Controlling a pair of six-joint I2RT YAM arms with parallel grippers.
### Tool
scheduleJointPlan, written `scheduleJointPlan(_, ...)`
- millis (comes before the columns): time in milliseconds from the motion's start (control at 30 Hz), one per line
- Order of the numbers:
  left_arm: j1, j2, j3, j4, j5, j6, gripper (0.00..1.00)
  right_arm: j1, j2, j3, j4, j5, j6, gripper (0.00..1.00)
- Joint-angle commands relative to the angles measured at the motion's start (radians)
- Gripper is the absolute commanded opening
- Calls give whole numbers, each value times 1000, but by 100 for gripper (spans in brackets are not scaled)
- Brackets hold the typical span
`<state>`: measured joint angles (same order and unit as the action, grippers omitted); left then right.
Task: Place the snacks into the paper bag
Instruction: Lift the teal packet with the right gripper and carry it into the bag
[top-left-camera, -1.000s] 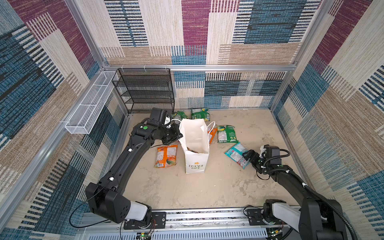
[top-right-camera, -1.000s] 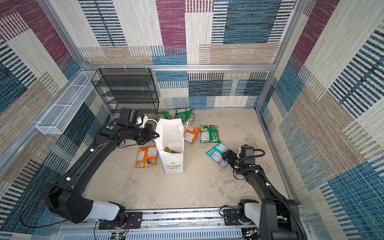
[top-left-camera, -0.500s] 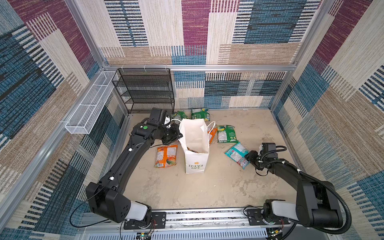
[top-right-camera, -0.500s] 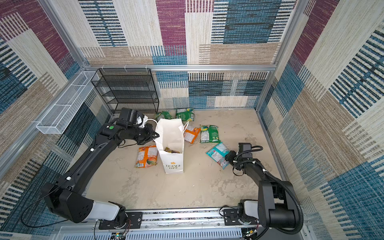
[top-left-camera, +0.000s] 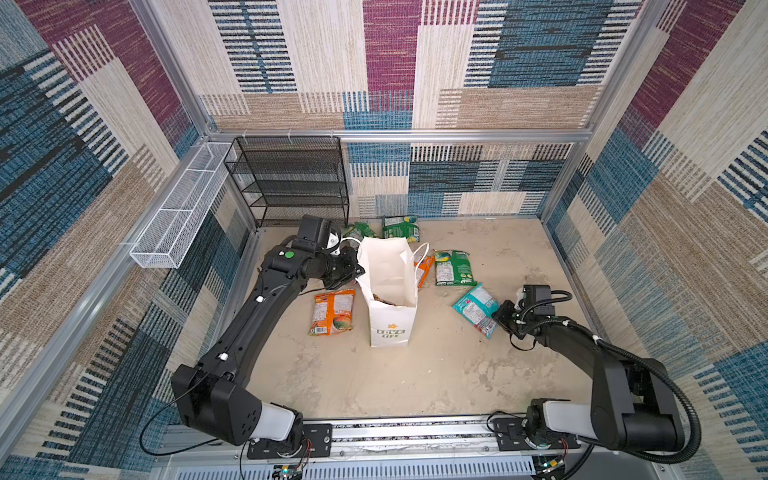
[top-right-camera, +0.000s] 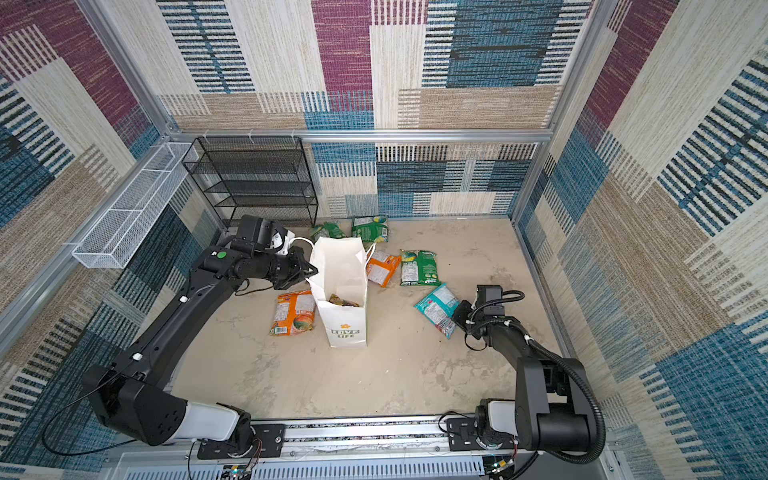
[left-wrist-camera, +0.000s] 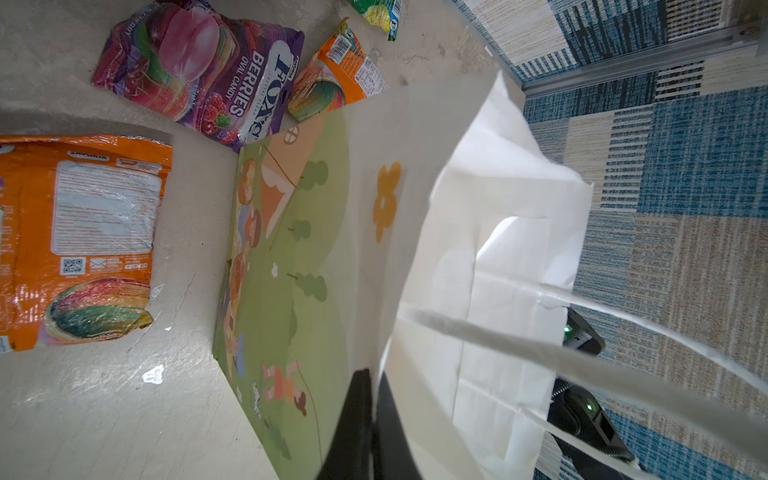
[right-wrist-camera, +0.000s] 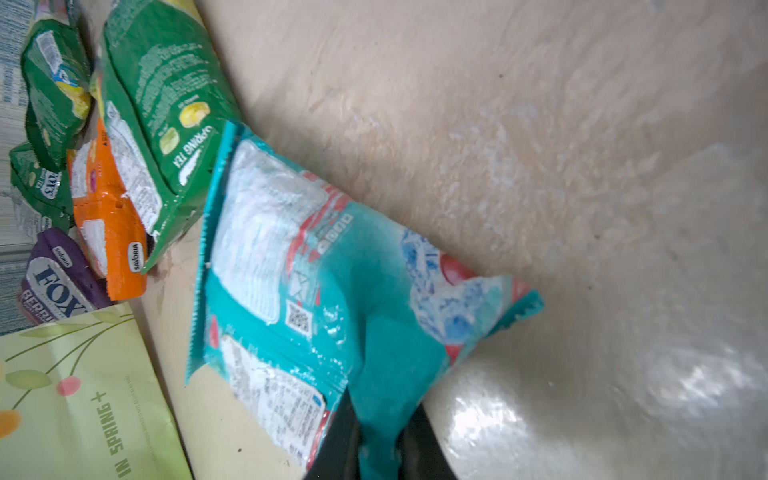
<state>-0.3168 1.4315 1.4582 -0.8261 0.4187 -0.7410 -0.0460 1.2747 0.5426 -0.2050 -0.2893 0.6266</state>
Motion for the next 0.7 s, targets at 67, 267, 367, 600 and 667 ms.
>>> scheduleJointPlan(67, 2, -2, -1, 36, 19, -6, 0, 0, -106, 43, -54, -34, -12, 9)
scheduleJointPlan(267, 3, -2, -2, 41, 25, -8, 0, 1, -219, 157, -137, -115, -32, 3)
scheduleJointPlan(367, 2, -3, -2, 40, 29, -8, 0, 7, -251, 269, -195, -141, -36, 0)
scheduleJointPlan(600, 4, -18, -9, 48, 31, -14, 0, 67, -255, 600, -266, -225, -1, 0)
scheduleJointPlan(667, 5, -20, -9, 48, 30, -14, 0, 129, -232, 724, -297, -182, 1, 0)
